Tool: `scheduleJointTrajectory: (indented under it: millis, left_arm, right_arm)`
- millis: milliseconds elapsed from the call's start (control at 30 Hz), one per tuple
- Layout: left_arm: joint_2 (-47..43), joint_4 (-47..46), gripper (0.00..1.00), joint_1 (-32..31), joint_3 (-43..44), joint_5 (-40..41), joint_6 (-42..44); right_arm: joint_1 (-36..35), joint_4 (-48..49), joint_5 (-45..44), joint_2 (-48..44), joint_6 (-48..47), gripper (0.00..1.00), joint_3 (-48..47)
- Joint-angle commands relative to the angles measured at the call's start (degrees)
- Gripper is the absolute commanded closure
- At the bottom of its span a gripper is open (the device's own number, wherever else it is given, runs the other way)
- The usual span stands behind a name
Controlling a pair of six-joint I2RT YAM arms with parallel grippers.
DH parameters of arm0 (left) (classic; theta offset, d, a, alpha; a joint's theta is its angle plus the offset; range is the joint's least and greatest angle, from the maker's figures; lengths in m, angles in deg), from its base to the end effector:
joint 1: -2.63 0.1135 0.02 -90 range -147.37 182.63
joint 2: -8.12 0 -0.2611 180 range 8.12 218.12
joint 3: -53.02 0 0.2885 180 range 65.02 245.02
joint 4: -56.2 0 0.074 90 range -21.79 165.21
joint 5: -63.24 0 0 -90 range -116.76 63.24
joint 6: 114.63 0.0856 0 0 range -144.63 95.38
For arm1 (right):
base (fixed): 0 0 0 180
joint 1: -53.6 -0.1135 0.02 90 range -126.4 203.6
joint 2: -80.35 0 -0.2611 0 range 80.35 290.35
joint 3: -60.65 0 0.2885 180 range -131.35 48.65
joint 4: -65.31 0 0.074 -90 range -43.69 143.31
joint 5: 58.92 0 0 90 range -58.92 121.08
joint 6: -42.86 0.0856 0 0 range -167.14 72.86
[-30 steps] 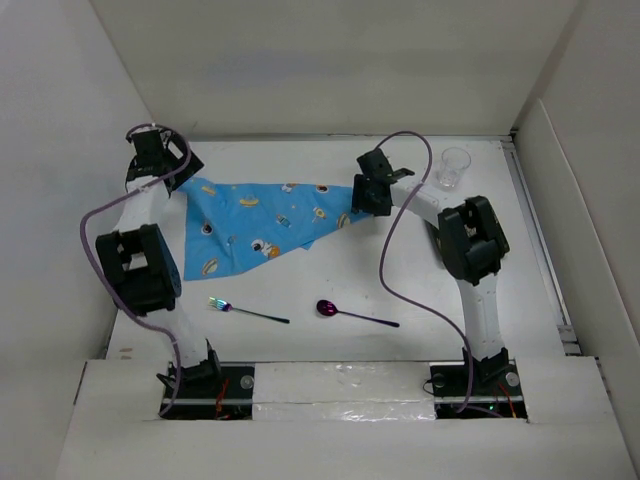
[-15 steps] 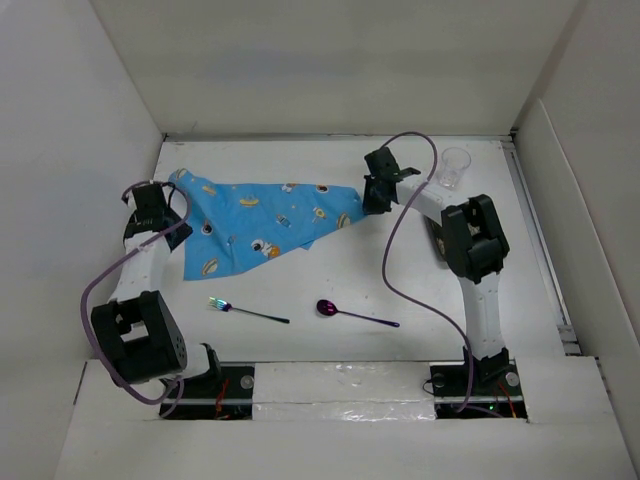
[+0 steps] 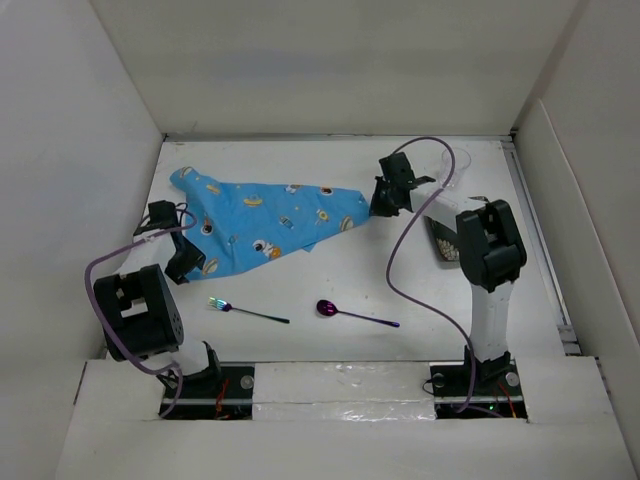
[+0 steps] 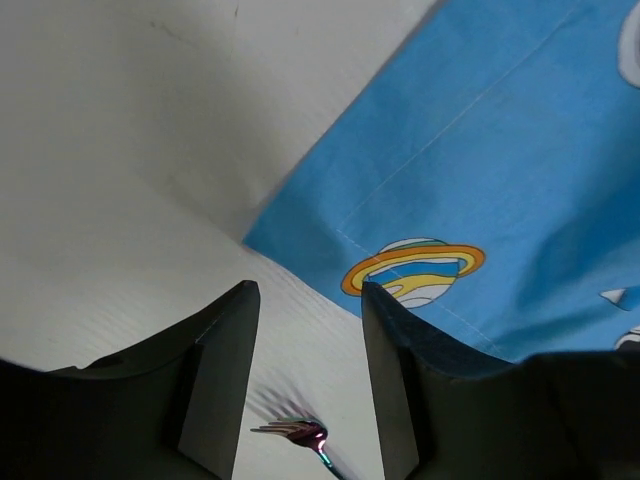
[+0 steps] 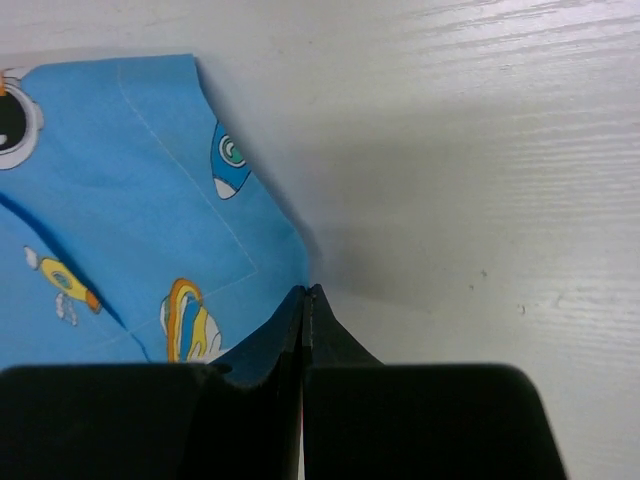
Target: Set the dinner table for one person
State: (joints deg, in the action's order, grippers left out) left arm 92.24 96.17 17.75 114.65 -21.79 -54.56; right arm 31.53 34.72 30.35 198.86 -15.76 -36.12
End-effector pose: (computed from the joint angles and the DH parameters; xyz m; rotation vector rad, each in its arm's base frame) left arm 0.3200 0.0941 0.1216 -1.0428 2.4407 0.0304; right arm 0.4732 0.1907 0.1098 0.2103 2.5148 0.3728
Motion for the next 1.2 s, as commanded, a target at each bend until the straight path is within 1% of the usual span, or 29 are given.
scheduleJointTrajectory:
  millis: [0,100,200,267,300,467,500,533,600,633,700,733,767,900,967,1000,1067,1100,1133,1167]
  left_arm:
    - [0.52,3.41,0.58,-0.08,0.56,0.3,-2.14]
    - [1.05,3.41,0.59,-0.08,0.12,0.48,-2.58]
    - [2.98,2.27,0.58,-0.08,-0.4,2.31,-2.93]
    - [5.08,1.13,0.52,-0.08,-0.84,3.64,-2.68]
    - [5.79,0.86,0.51,-0.08,-1.11,3.9,-2.85]
    - [7.38,-2.64,0.53,-0.08,-3.48,2.58,-2.85]
    - [7.64,-2.91,0.54,-0.08,-3.31,3.02,-2.94]
    - [7.99,-3.09,0.64,-0.08,-3.13,3.98,-2.94]
    - [8.87,-3.79,0.73,-0.08,-2.26,4.6,-2.94]
    - [9.05,-4.23,0.81,-0.08,-1.99,5.04,-2.85]
    - [9.31,-5.72,0.88,-0.08,-1.03,5.48,-2.59]
    - [9.4,-6.25,0.97,-0.08,-0.67,5.75,-2.59]
    - [9.49,-6.87,1.0,-0.08,0.37,5.92,-2.15]
    - [8.09,-7.75,1.0,-0.08,4.59,4.35,-0.66]
    - [4.58,-7.4,1.0,-1.13,7.31,1.98,-0.39]
    - [3.35,-6.96,1.0,-2.62,11.24,1.19,-0.3]
    - [0.0,-5.65,1.0,-4.47,16.0,-0.75,-0.3]
    - [-0.96,-5.03,1.0,-6.22,21.34,-1.45,-0.3]
    - [-2.89,-4.42,1.0,-7.19,24.0,-3.02,-0.48]
    - [-3.86,-3.72,1.0,-8.07,29.25,-3.56,-0.48]
  right_arm:
    - [0.44,5.67,2.31,-5.31,1.32,1.0,1.36]
    - [-0.26,5.93,1.96,-5.75,1.23,1.0,1.71]
    - [-0.26,6.54,2.14,-6.54,1.32,1.0,2.77]
    - [-0.26,6.72,2.4,-7.07,1.23,1.0,3.47]
    - [-0.26,6.72,2.23,-7.77,1.14,1.0,3.65]
    - [-0.26,6.81,2.31,-9.36,0.88,1.0,5.14]
    - [-0.26,6.72,2.31,-9.53,0.88,1.0,5.23]
    - [-0.26,6.9,2.31,-9.97,0.97,1.0,5.41]
    - [-0.26,7.34,2.23,-10.67,0.97,1.0,6.02]
    - [-0.26,7.25,2.14,-10.94,0.88,1.0,6.63]
    - [-0.26,7.17,2.05,-12.08,0.71,1.0,7.07]
    - [-0.26,7.34,2.05,-12.43,0.53,1.0,7.6]
    - [-0.26,7.17,2.05,-13.48,0.44,1.0,7.69]
    - [-0.26,5.94,1.26,-17.0,-0.61,1.0,8.13]
    - [-0.26,4.36,1.08,-19.1,-1.14,1.0,7.52]
    - [-0.26,3.83,1.08,-21.73,-1.49,1.0,7.26]
    - [-0.26,1.38,-1.2,-24.72,-2.63,1.0,6.29]
    - [-0.26,0.32,-1.81,-28.05,-2.98,1.0,4.89]
    - [-0.26,-0.39,-2.16,-29.91,-3.94,1.0,4.18]
    - [-0.26,-1.87,-3.04,-31.84,-4.3,1.0,3.48]
